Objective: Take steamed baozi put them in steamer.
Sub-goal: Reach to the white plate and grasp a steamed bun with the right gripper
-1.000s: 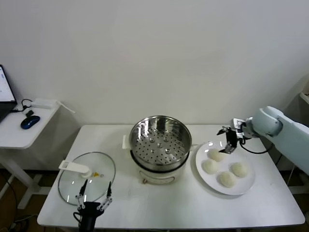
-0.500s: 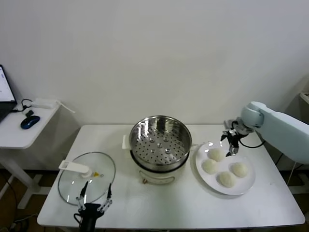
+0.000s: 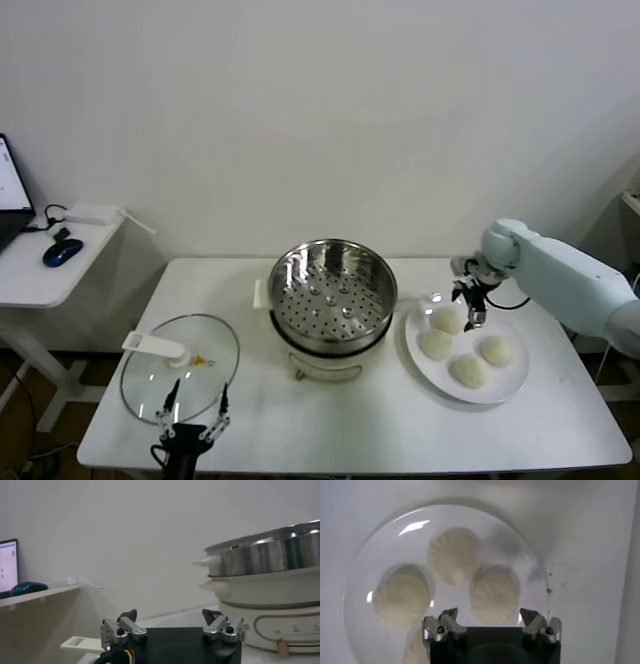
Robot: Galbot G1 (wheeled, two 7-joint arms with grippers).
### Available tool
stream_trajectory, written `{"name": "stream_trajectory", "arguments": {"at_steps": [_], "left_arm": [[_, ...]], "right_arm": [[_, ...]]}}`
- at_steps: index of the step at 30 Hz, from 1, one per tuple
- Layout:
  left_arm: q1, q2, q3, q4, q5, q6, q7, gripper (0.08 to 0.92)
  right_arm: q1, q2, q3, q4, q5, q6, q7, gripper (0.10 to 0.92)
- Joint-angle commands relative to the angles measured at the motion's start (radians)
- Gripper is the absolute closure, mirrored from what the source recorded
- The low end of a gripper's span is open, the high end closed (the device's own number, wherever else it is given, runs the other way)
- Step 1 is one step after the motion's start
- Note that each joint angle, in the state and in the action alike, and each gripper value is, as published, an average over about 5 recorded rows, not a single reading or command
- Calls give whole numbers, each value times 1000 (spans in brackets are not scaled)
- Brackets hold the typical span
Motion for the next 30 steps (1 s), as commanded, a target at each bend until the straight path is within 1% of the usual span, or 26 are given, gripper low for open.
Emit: {"name": "stream_trajectory", "arguments": {"at_steps": [1, 10, 13, 18, 22, 26, 30], "left_arm": [[-2, -9, -2, 6, 0, -2, -1, 177], [-2, -10, -3, 9, 5, -4, -3, 177], [-1, -11, -3, 9, 5, -6, -3, 177], [-1, -12, -3, 5, 5, -5, -3, 177], [-1, -13, -3, 3, 6, -4, -3, 177], [-1, -12, -3, 2, 7, -5, -3, 177], [0, -11, -5, 2, 6, -6, -4, 177]], "right_arm": [[-46, 38, 61, -65, -39, 24, 10, 203], [-46, 63, 87, -87, -47, 37, 29, 203], [-47, 63, 86, -83, -48, 35, 30, 216], [-48, 60, 83, -78, -58, 35, 26, 304], [-41, 56, 81, -61, -52, 34, 24, 328], [10, 32, 37, 0, -19, 36, 20, 330], [167, -22, -111, 127, 89, 42, 7, 330]]}}
